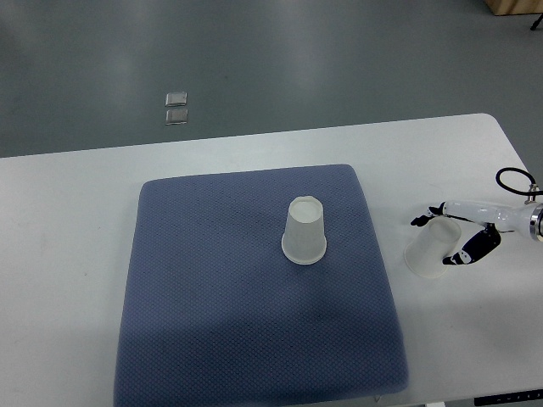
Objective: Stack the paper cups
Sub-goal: 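Close the right hand fingers around the loose white paper cup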
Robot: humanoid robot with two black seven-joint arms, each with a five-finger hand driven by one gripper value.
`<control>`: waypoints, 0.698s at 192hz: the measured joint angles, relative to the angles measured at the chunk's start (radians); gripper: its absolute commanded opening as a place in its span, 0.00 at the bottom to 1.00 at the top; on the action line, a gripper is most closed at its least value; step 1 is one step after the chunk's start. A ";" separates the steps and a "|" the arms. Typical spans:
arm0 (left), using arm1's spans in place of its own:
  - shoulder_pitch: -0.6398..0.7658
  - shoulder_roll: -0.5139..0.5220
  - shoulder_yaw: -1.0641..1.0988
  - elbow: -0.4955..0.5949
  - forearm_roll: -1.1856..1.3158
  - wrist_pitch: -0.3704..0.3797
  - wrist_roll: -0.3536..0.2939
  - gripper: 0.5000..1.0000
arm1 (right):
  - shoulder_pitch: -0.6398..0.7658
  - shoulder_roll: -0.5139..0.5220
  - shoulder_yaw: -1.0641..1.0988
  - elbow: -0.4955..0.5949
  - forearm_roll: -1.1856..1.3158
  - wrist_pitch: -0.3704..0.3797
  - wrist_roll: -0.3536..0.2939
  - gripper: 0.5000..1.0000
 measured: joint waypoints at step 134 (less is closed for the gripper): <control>0.000 0.000 0.000 0.000 0.000 0.000 0.000 1.00 | 0.000 0.016 -0.008 0.002 -0.033 0.000 -0.001 0.34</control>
